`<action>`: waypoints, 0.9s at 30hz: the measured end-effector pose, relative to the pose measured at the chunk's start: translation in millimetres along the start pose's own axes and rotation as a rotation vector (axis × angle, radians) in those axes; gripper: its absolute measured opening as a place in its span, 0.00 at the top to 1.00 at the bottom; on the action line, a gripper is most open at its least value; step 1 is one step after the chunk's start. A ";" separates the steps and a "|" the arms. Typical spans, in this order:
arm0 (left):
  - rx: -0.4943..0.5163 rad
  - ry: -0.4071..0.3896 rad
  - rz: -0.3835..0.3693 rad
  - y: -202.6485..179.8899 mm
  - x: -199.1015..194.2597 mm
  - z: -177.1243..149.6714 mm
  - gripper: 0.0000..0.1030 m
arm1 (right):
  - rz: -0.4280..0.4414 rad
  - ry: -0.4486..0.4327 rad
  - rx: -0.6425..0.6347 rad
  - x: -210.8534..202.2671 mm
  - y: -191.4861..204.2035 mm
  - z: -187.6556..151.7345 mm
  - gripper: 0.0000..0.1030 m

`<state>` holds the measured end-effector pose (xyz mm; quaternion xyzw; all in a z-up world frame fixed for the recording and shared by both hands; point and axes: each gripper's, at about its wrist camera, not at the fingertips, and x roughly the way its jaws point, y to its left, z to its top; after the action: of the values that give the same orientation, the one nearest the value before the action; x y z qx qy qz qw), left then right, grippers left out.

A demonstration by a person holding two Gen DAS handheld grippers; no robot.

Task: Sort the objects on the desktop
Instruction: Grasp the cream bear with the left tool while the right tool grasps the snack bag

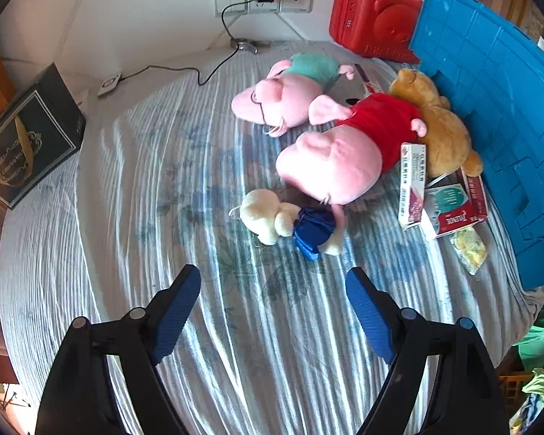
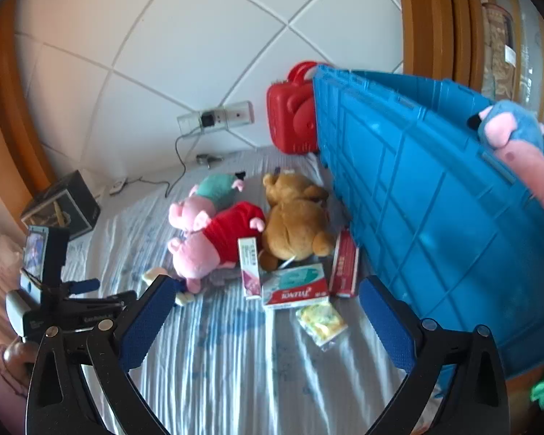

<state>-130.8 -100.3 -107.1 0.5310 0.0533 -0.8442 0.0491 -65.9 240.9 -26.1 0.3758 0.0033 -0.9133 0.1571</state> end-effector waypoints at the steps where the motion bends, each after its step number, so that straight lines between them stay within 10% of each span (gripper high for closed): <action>1: -0.012 0.014 0.000 3.6 8.5 -0.5 0.20 | 0.002 0.024 0.008 11.4 -1.7 -3.9 0.00; 14: -0.226 0.088 0.004 4.9 87.8 37.4 0.20 | -0.066 0.308 0.085 153.0 -54.0 -72.4 0.10; 27: -0.020 0.128 -0.001 -24.4 93.0 21.4 0.42 | -0.144 0.395 0.069 196.2 -80.2 -83.4 0.17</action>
<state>-193.3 -81.7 -180.9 0.5832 0.0650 -0.8081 0.0506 -163.1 271.7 -229.8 0.5514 0.0294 -0.8304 0.0749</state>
